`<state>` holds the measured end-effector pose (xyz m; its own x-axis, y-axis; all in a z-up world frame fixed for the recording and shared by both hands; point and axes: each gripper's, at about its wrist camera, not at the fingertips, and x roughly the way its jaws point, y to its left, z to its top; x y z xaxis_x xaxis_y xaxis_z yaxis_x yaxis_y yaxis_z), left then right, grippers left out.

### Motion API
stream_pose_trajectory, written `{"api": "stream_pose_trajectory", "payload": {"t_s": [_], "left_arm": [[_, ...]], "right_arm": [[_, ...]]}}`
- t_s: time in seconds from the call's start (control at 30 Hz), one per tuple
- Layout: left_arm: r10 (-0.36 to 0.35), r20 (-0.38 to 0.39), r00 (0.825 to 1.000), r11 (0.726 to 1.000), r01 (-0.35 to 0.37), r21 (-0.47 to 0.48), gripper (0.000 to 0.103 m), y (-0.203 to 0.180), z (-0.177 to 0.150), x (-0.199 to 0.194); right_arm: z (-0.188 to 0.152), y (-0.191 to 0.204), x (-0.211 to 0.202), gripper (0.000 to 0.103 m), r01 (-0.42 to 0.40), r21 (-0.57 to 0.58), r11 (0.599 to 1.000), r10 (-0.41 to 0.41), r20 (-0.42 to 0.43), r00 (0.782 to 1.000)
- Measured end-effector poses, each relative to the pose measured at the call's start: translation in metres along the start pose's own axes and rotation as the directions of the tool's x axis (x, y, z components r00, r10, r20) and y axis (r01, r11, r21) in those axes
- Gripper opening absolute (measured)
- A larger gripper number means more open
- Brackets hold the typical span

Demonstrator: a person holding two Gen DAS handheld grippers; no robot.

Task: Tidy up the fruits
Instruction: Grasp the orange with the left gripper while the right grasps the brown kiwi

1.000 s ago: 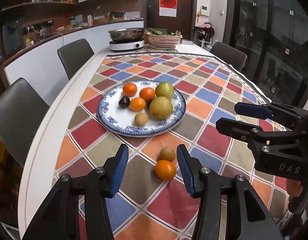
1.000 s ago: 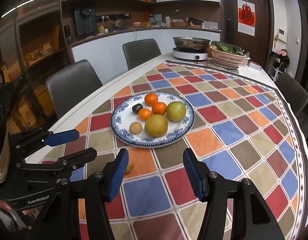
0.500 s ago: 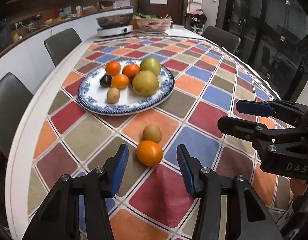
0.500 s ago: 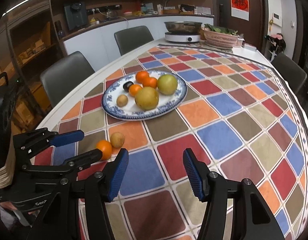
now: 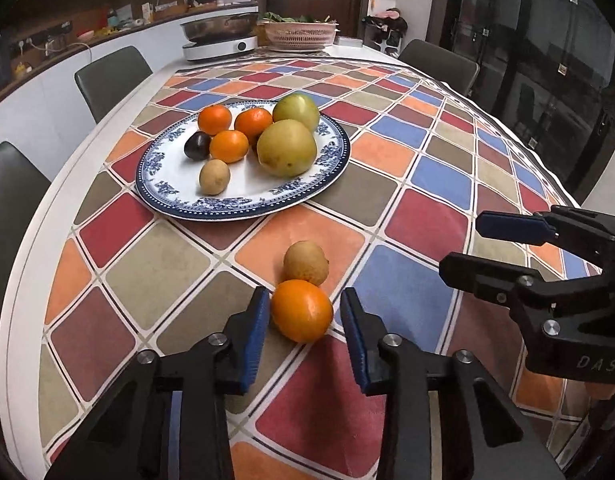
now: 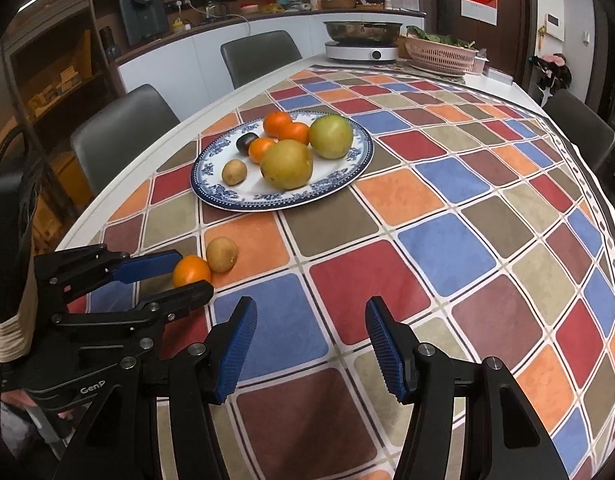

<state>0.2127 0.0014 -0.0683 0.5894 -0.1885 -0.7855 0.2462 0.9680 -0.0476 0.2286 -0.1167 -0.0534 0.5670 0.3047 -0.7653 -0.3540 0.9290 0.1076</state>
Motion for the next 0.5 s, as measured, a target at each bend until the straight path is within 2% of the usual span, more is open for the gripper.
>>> {"api": "stream_pose_trajectory", "payload": {"t_s": [0.23,0.5], "left_arm": [[-0.01,0.008,1.0,0.999,0.01,-0.04,0.032,0.008,-0.001,-0.003],[0.062,0.019,0.998,0.993,-0.06,-0.097,0.032,0.031,-0.008,-0.024]], "right_arm": [[0.003,0.006,0.003,0.057,-0.014,-0.011,1.0,0.014,-0.008,1.0],[0.013,0.028,0.013,0.057,-0.057,-0.071,0.996,0.056,-0.015,0.998]]}}
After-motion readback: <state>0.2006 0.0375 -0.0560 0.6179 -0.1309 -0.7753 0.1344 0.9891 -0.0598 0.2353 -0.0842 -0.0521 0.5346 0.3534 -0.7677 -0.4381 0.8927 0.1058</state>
